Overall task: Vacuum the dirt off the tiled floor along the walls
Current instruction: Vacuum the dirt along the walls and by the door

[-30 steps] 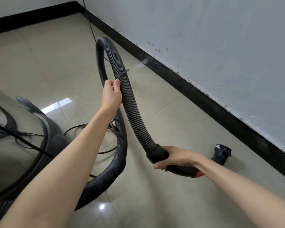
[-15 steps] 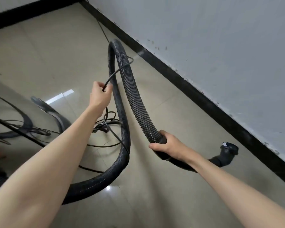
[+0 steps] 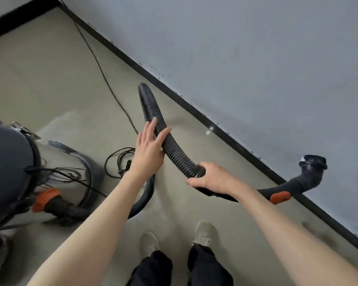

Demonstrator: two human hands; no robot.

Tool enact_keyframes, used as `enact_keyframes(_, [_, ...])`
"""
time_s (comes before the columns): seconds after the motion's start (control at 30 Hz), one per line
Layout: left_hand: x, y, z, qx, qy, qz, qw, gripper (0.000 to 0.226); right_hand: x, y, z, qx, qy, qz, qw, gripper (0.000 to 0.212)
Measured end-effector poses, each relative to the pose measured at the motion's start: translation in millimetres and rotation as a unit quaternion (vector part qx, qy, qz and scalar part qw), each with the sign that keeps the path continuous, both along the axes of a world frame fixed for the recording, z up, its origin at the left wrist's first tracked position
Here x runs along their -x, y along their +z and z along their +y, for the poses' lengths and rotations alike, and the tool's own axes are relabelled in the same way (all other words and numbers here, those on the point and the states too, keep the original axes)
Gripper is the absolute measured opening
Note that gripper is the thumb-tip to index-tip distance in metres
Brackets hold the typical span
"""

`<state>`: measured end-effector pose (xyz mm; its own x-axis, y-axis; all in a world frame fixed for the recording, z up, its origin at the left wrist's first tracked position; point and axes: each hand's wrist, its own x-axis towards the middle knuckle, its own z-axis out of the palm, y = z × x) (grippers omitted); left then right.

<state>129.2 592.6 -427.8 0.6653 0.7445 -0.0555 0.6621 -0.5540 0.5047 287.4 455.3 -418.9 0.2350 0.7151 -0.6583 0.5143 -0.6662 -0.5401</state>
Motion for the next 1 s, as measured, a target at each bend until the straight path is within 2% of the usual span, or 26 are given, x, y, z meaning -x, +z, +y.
enact_keyframes(0.07, [-1,44,-14,-0.045,-0.104,0.046,0.993,0.061,-3,48,-16,0.016,-0.002,-0.01,1.0,0.056])
enact_keyframes(0.13, [-6,85,-29,-0.054,-0.193,0.068,0.977,0.057,-5,95,-33,0.036,-0.005,-0.015,0.999,0.061])
enact_keyframes(0.23, [-22,145,-51,-0.043,-0.291,0.066,0.954,0.055,-12,158,-59,0.033,-0.019,-0.026,0.999,0.061])
enact_keyframes(0.3, [-33,182,-65,-0.022,-0.338,0.037,0.94,0.054,-17,200,-79,0.024,-0.037,-0.021,0.999,0.051])
enact_keyframes(0.4, [-44,232,-86,0.022,-0.358,-0.022,0.933,0.053,-24,258,-115,-0.005,-0.08,-0.027,0.996,0.04])
enact_keyframes(0.57, [-63,295,-131,0.039,-0.35,-0.05,0.934,0.047,-25,327,-180,-0.104,-0.144,-0.124,0.976,0.034])
enact_keyframes(0.63, [-68,312,-154,0.038,-0.338,-0.045,0.939,0.043,-19,338,-213,-0.193,-0.207,-0.174,0.943,0.027])
enact_keyframes(0.7, [-68,323,-180,0.051,-0.311,-0.046,0.948,0.041,-9,342,-252,-0.285,-0.315,-0.249,0.87,0.021])
enact_keyframes(0.77, [-66,331,-211,0.076,-0.28,-0.064,0.955,0.038,0,342,-293,-0.276,-0.448,-0.272,0.806,0.035])
enact_keyframes(0.83, [-62,338,-236,0.117,-0.25,-0.093,0.957,0.034,1,346,-320,-0.188,-0.533,-0.17,0.808,0.046])
enact_keyframes(0.87, [-59,343,-251,0.136,-0.239,-0.108,0.955,0.032,0,351,-332,-0.158,-0.557,-0.09,0.81,0.049])
enact_keyframes(0.9, [-57,348,-264,0.151,-0.231,-0.122,0.953,0.029,-4,356,-340,-0.16,-0.582,-0.001,0.797,0.051])
enact_keyframes(0.93, [-55,354,-274,0.168,-0.227,-0.135,0.95,0.027,-9,362,-346,-0.19,-0.609,0.089,0.765,0.051])
enact_keyframes(1.0, [-51,368,-290,0.21,-0.232,-0.157,0.937,0.022,-17,375,-353,-0.272,-0.645,0.245,0.671,0.05])
